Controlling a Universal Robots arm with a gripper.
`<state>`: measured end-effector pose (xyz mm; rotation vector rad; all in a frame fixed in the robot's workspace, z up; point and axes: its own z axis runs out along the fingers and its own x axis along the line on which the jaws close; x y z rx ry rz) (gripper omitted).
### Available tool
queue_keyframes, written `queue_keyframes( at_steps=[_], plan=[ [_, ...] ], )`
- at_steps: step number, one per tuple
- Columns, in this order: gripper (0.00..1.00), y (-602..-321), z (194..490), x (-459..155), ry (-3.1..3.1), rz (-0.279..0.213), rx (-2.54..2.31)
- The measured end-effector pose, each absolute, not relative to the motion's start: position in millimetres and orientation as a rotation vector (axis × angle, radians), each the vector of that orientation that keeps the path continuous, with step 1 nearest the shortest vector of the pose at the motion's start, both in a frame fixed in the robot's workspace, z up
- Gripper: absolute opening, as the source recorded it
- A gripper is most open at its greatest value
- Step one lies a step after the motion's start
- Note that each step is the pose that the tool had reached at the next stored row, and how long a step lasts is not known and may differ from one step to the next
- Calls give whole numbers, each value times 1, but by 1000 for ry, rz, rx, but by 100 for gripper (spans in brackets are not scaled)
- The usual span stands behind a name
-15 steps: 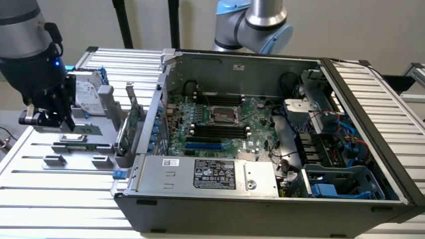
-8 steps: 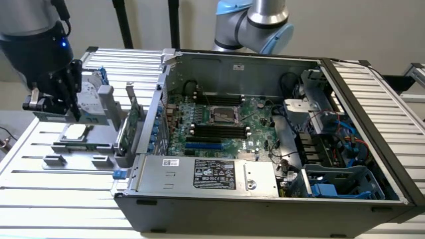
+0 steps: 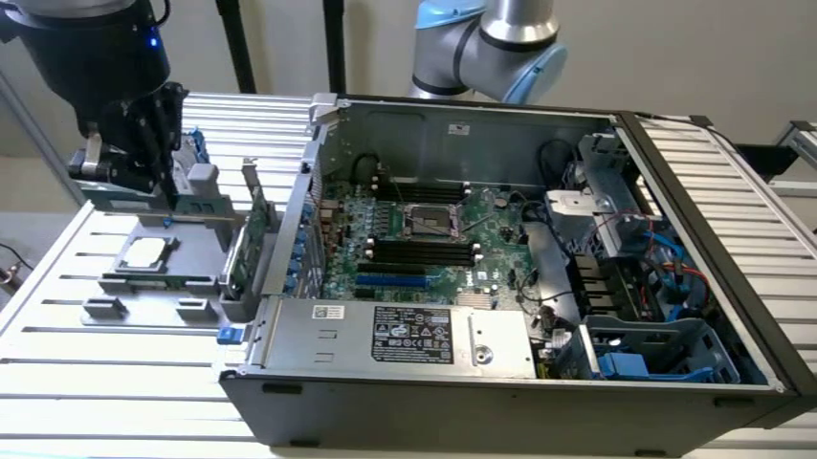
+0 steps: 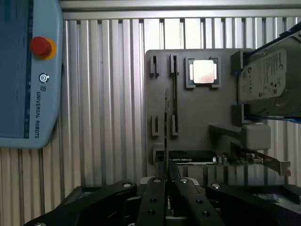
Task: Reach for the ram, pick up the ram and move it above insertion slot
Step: 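Pick up the ram and move it above insertion slot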
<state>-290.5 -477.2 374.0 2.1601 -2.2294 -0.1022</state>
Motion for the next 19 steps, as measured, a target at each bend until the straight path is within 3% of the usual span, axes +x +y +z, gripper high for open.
queue_keyframes(
  at_steps=[9,19],
  plan=[
    [13,-477,395,-250,-2241,-133,2174],
    [13,-476,396,-211,-2254,-170,2190]
  ],
)
